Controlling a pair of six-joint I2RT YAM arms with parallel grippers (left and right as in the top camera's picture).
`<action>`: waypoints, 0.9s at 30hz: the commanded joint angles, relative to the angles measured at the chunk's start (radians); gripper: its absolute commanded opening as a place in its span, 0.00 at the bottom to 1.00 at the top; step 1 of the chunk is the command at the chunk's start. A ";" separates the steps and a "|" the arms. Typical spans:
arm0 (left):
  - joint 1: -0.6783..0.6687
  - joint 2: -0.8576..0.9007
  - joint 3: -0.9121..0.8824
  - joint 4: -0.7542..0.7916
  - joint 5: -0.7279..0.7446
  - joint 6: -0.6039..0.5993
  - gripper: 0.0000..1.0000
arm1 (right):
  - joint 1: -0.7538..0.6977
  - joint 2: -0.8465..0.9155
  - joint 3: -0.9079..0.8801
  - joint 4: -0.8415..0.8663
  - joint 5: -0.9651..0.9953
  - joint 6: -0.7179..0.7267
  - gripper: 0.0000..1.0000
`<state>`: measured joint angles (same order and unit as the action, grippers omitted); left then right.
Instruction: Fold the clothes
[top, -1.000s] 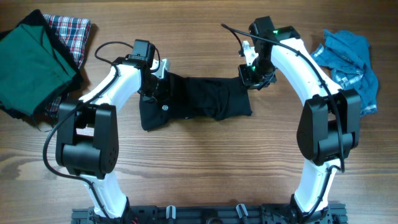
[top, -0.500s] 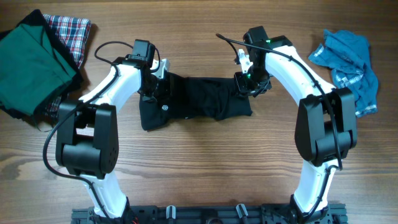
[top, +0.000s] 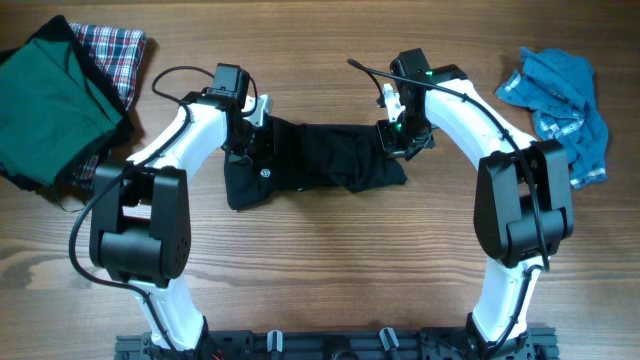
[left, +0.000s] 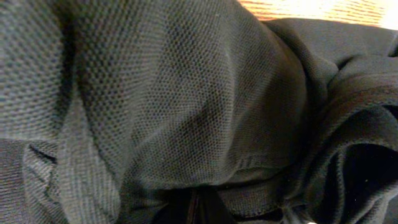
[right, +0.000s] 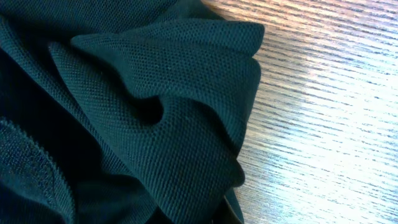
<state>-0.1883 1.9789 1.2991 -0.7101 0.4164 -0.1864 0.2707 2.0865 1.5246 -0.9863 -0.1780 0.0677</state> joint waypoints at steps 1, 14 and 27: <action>0.002 -0.015 -0.011 -0.003 -0.018 -0.008 0.04 | -0.020 -0.016 -0.007 0.003 0.026 0.023 0.04; 0.002 -0.015 -0.011 -0.004 -0.026 -0.008 0.04 | -0.182 -0.016 -0.007 -0.020 0.022 0.011 0.86; 0.047 -0.063 -0.009 -0.020 -0.017 -0.009 0.04 | -0.134 -0.142 0.094 -0.039 -0.172 -0.040 0.86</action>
<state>-0.1696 1.9774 1.2991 -0.7235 0.4088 -0.1864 0.1024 1.9854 1.5944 -1.0206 -0.2855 0.0540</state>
